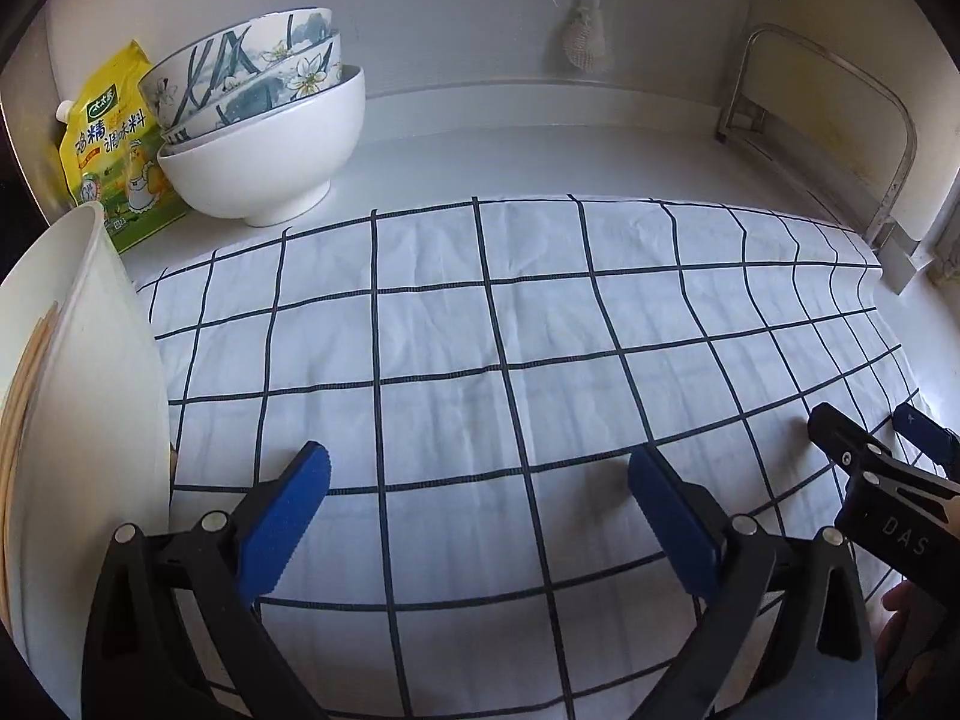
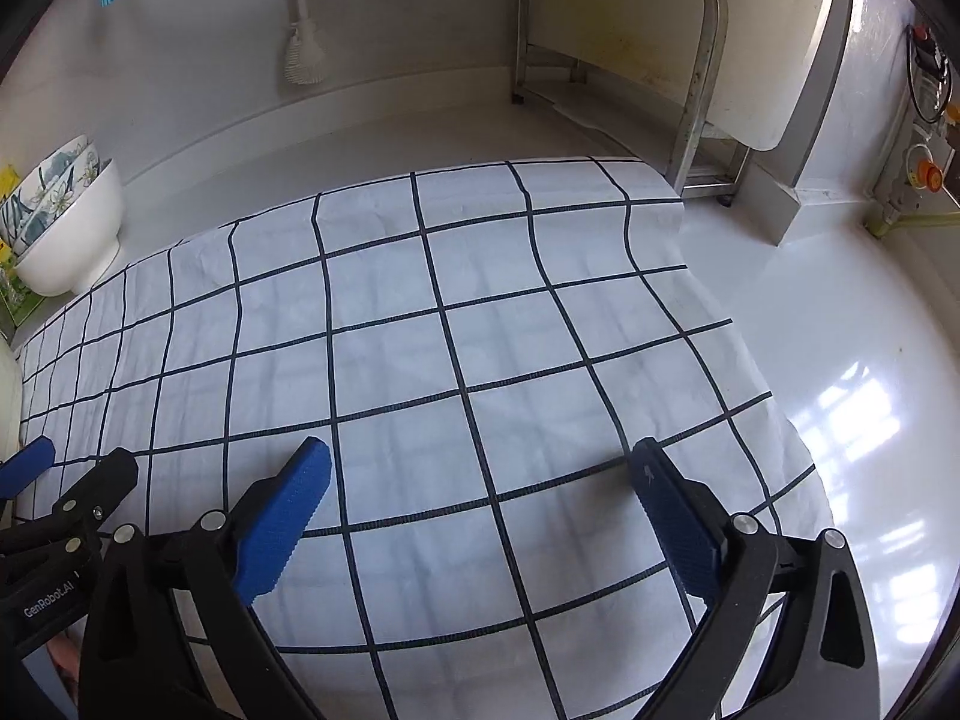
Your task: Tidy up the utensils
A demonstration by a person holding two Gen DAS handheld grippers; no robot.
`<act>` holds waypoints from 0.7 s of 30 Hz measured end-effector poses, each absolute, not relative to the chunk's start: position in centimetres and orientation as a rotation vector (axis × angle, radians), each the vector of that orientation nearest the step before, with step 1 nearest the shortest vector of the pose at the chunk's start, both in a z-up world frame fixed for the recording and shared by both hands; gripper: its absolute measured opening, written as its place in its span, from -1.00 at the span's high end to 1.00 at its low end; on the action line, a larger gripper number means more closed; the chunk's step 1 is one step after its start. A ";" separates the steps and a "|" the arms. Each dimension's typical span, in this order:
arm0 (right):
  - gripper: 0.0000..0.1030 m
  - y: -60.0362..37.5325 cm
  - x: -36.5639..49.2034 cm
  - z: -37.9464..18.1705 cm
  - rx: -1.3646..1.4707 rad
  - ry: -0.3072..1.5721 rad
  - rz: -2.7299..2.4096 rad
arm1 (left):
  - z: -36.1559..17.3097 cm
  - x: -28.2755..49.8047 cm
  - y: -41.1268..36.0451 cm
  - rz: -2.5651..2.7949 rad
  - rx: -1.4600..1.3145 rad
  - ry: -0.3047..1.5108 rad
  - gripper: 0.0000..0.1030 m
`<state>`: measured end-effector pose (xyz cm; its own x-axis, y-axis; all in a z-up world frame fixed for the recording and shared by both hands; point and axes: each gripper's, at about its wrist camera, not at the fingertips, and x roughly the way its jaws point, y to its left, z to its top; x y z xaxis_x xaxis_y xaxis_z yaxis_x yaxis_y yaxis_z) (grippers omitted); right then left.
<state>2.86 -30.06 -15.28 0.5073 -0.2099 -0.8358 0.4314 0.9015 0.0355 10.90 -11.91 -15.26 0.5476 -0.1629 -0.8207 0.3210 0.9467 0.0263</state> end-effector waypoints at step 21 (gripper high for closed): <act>-0.84 -30.1 2.9 -15.3 0.253 0.966 -0.391 | -15.3 11.0 -12.0 -0.286 0.181 0.951 -0.89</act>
